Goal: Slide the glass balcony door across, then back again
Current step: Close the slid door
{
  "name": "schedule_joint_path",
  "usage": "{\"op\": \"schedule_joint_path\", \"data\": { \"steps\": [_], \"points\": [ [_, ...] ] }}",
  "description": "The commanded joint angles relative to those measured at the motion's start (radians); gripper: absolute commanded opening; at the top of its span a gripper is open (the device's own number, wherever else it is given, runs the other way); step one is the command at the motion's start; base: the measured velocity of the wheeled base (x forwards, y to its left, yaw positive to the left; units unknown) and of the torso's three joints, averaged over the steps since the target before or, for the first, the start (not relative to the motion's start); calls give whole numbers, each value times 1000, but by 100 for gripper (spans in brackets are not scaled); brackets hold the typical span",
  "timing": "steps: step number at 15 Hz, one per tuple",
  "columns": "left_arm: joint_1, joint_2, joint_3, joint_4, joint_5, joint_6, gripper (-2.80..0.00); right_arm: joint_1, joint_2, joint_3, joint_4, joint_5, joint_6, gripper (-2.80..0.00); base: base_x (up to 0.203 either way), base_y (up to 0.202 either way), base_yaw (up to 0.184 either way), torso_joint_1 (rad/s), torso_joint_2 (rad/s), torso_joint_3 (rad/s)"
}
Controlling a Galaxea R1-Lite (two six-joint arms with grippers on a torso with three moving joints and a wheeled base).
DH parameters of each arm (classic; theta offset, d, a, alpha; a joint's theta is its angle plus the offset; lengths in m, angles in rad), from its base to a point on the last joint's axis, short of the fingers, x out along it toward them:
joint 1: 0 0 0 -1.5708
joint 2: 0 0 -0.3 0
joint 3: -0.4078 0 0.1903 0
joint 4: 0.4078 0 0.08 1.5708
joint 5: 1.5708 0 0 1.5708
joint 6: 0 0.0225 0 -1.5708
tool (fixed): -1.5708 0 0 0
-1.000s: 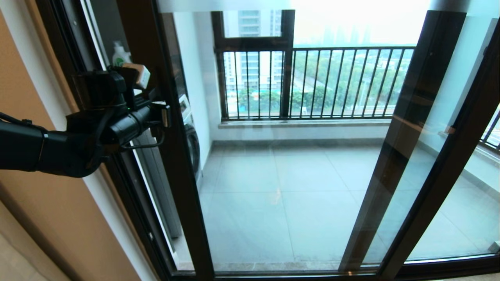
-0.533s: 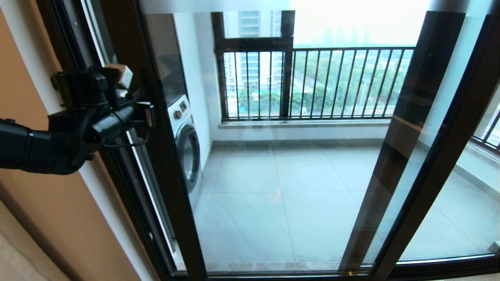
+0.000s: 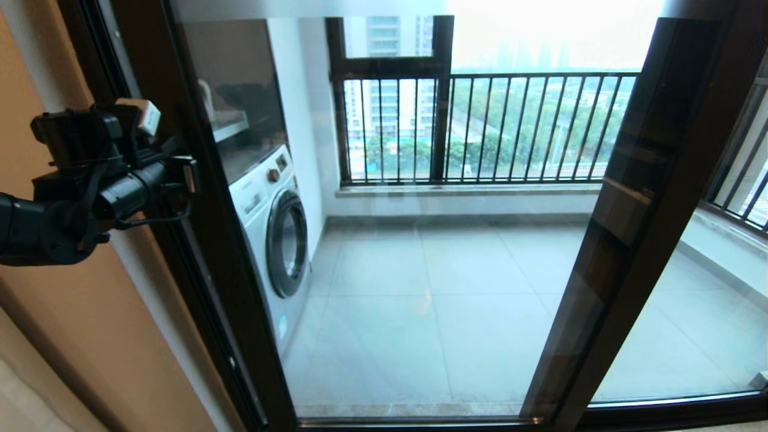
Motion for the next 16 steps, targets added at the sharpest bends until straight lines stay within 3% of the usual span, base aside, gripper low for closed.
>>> {"op": "schedule_joint_path", "data": {
  "steps": [1, 16],
  "points": [
    [7, -3, 1, -3, -9, 0, -280, 0, 1, 3, 0, 1, -1, -280, 0, 0, 0, 0, 0, 0],
    [64, -24, 15, -3, -32, -1, -280, 0, 1, 3, 0, 1, -1, -280, 0, 0, 0, 0, 0, 0]
  ]
}}
